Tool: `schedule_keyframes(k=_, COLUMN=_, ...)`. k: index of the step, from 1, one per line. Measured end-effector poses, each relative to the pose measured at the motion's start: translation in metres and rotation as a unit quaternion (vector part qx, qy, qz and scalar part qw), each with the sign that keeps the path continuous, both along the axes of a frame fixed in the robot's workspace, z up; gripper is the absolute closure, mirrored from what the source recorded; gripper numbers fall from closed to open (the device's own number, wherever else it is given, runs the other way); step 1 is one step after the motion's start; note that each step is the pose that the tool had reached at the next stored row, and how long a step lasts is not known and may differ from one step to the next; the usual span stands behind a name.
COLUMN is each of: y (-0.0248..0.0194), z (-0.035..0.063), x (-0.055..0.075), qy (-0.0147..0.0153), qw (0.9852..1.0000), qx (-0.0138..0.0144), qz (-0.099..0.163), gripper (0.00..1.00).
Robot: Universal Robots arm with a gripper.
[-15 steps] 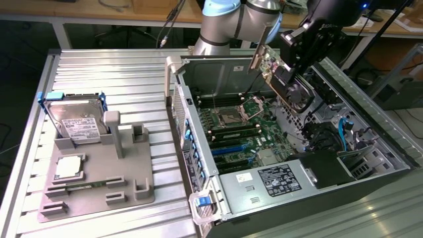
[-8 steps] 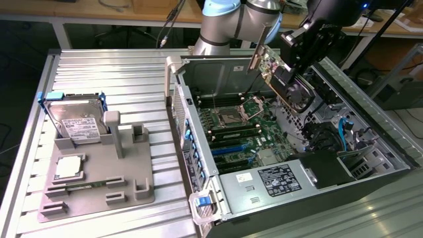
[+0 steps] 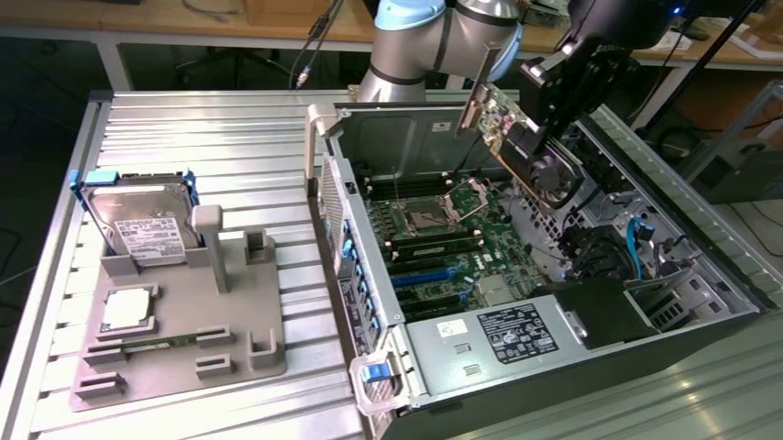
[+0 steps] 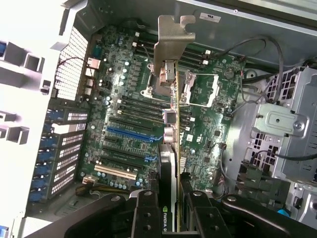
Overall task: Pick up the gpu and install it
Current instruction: 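Insert the gpu into the slot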
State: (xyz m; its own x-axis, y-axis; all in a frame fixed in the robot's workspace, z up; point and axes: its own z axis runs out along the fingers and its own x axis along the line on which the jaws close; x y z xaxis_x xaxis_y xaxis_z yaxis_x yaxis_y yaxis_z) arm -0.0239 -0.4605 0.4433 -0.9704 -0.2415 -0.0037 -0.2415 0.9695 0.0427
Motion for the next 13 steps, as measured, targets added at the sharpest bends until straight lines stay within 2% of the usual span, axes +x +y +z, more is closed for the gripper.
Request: schedule_keyframes(k=13, y=0.0000, z=0.0000, x=0.0000, qy=0.0000, qw=0.9998, qx=0.0000, qz=0.020, gripper=0.73)
